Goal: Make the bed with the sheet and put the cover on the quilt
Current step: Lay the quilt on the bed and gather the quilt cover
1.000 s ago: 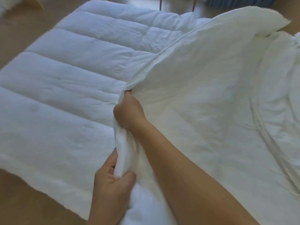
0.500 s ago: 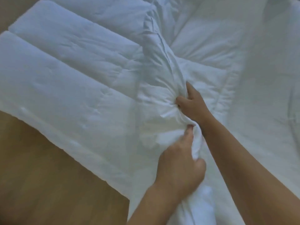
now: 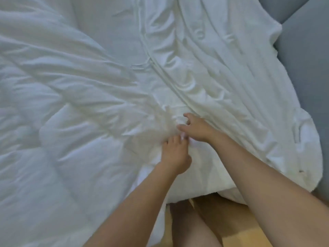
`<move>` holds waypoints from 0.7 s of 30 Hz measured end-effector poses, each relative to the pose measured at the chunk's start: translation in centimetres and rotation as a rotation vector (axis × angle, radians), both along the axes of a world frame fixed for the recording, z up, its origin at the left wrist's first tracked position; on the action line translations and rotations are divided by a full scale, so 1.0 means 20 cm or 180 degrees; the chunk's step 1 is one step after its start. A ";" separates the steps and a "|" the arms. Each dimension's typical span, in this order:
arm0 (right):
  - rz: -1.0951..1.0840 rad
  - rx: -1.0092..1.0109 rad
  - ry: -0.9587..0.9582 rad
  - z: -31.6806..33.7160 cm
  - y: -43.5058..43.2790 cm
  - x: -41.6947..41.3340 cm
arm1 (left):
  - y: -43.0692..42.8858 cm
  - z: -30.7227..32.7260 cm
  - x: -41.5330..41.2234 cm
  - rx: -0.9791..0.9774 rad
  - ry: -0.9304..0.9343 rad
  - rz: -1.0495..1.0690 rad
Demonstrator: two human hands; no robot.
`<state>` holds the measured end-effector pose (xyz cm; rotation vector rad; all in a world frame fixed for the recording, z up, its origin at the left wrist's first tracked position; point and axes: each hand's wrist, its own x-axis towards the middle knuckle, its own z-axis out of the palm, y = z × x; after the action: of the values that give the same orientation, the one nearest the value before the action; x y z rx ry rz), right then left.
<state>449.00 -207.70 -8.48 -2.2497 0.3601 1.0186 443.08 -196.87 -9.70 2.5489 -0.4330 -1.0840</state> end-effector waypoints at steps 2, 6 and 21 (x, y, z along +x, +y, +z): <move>0.0027 -0.0158 0.0219 -0.11 -0.23 -0.18 | -0.07 -0.04 0.03 0.0298 -0.0111 -0.0030; -0.0189 -0.1117 -0.0821 -0.24 -0.51 -0.35 | -0.14 -0.01 0.14 0.0549 -0.0149 0.0028; -0.0895 -0.0020 -0.1087 -0.18 -0.55 -0.24 | -0.20 -0.01 0.35 0.0854 0.1228 -0.0137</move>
<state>444.26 -218.64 -12.04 -2.2466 0.5100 0.4795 450.03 -200.85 -9.85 2.4668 -0.2543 -1.7068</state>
